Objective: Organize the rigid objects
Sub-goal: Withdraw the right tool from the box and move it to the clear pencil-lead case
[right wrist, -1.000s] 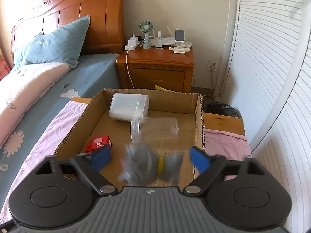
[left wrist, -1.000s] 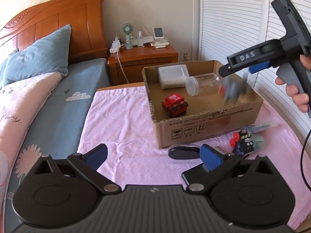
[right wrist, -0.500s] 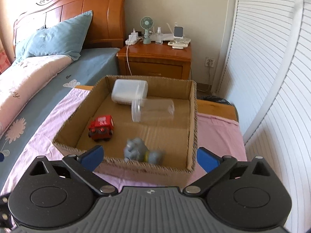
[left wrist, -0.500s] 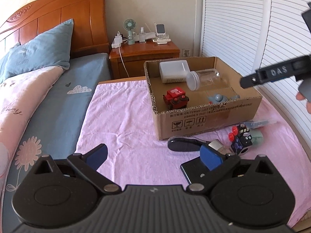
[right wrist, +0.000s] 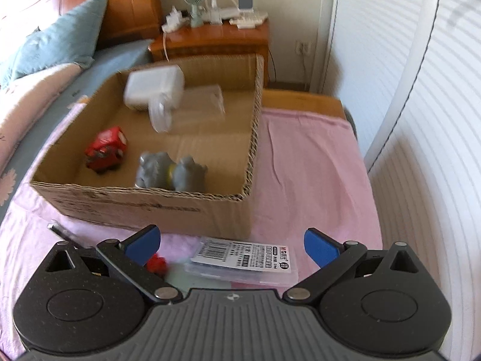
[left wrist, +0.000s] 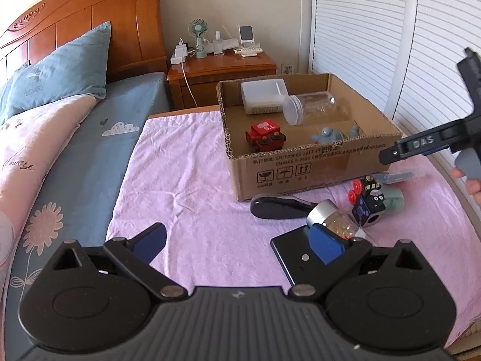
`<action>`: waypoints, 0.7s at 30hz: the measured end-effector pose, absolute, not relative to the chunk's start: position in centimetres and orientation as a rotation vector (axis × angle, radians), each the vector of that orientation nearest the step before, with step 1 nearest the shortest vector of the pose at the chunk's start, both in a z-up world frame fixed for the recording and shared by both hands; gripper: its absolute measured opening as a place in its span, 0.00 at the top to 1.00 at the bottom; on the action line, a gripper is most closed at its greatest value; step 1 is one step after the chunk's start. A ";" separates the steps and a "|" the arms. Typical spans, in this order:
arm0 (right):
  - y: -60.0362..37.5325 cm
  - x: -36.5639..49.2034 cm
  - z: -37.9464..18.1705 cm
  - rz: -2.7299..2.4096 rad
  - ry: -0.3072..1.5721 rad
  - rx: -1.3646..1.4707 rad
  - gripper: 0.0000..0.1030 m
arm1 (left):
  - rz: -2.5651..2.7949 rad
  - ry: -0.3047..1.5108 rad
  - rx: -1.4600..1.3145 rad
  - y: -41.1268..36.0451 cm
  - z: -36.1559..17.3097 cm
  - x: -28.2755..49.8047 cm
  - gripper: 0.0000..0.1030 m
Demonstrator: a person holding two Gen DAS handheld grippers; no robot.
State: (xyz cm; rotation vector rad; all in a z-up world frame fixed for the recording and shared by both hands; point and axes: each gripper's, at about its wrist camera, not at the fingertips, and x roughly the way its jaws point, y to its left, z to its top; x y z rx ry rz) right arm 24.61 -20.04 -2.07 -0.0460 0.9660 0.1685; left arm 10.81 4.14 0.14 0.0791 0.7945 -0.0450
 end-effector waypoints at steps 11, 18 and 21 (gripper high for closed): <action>-21.4 26.0 -6.1 0.141 1.053 -0.018 0.00 | -0.035 0.827 0.102 3.3 -0.5 11.4 0.02; -23.5 24.6 -6.9 0.086 1.046 -0.038 0.00 | -0.049 0.849 0.110 2.7 -1.3 11.9 0.02; -23.3 23.9 -7.3 0.093 1.031 -0.089 0.00 | -0.047 0.864 0.118 2.5 -1.7 12.1 0.02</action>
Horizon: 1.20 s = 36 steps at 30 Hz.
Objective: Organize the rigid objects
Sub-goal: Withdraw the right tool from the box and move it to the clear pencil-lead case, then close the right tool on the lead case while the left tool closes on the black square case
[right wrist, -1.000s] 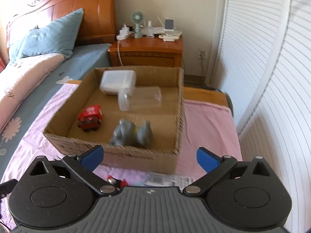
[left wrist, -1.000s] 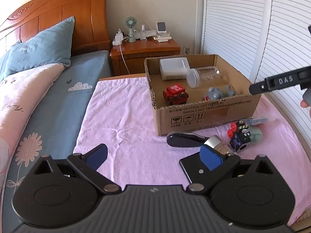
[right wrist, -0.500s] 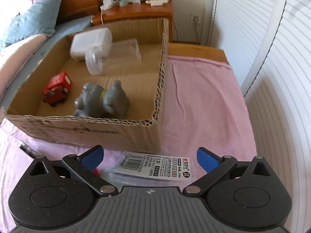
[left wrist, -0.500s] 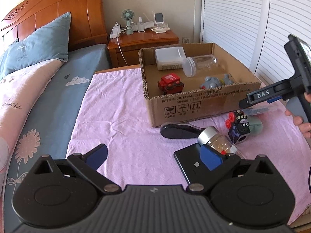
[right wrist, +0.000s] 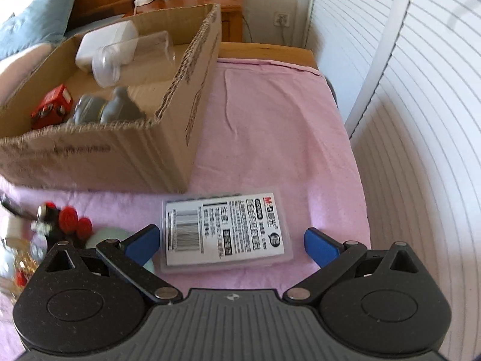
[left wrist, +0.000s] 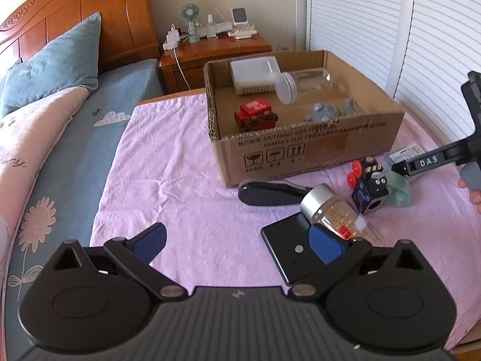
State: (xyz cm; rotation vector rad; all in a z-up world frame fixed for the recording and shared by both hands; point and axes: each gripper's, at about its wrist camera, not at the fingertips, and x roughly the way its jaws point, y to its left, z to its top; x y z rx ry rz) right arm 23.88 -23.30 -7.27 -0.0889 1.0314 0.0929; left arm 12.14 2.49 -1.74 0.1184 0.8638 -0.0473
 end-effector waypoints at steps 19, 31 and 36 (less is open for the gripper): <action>-23.0 22.2 -7.7 0.140 0.954 -0.135 0.00 | -0.245 0.948 0.259 0.9 -6.8 12.6 0.02; -23.1 22.1 -7.7 0.161 0.948 -0.144 0.00 | -0.466 0.916 0.336 1.2 -7.7 15.3 0.00; -23.1 22.0 -7.8 0.160 0.948 -0.143 0.00 | -0.568 0.892 0.322 1.1 -7.8 16.2 0.08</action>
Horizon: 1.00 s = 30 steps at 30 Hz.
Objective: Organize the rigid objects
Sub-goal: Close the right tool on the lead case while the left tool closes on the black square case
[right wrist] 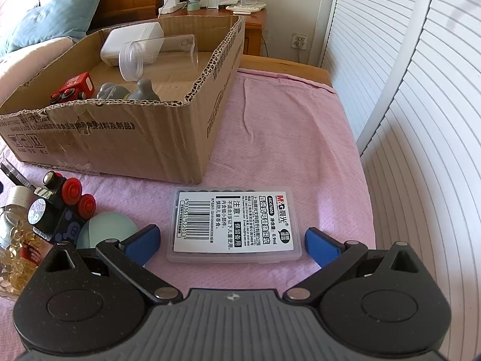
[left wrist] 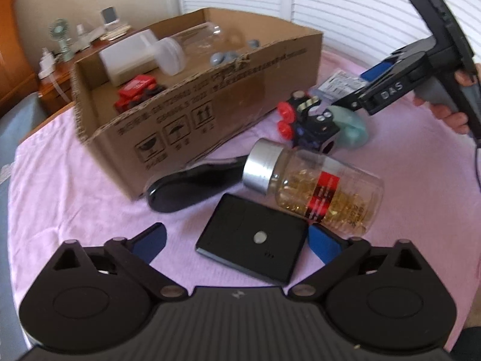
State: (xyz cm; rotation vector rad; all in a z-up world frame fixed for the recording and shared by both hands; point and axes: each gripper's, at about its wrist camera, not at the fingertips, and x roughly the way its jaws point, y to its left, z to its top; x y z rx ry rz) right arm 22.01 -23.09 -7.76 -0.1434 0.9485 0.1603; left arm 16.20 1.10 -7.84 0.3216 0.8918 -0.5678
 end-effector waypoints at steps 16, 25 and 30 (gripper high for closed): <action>-23.0 21.7 -7.8 0.143 0.935 -0.132 0.00 | -0.450 0.956 0.218 1.8 -7.1 12.8 0.28; -22.5 21.9 -7.6 0.163 0.916 -0.146 0.09 | -0.489 0.956 0.238 1.5 -7.3 14.1 0.24; -22.4 21.9 -7.6 0.167 0.914 -0.146 0.09 | -0.409 0.982 0.195 1.2 -7.2 14.1 0.26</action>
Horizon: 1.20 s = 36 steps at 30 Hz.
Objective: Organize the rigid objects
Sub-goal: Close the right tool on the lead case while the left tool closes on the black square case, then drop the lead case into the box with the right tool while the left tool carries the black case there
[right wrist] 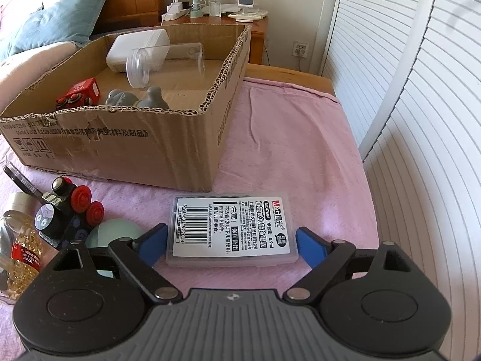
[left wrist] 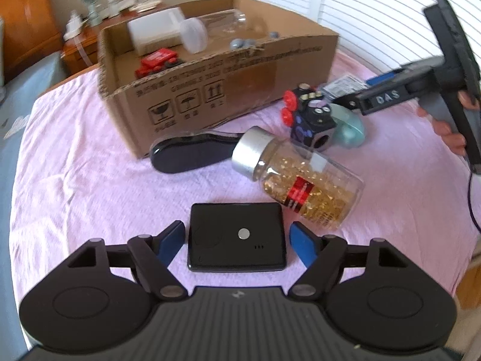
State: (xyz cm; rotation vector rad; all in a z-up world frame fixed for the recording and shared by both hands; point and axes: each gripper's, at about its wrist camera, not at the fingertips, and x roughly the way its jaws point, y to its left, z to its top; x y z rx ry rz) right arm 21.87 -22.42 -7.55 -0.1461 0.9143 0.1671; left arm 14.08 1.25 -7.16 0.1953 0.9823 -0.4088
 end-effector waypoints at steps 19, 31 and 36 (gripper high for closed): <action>-22.5 21.2 -6.6 0.175 0.918 -0.140 0.09 | -0.362 0.958 0.211 1.4 -6.6 13.3 0.32; -22.3 19.4 -1.7 0.234 0.857 -0.147 0.09 | -0.384 0.960 0.253 2.8 -4.7 12.5 0.32; -21.2 20.2 1.1 0.294 0.813 -0.126 0.09 | -0.381 0.946 0.230 3.6 -3.6 12.5 0.33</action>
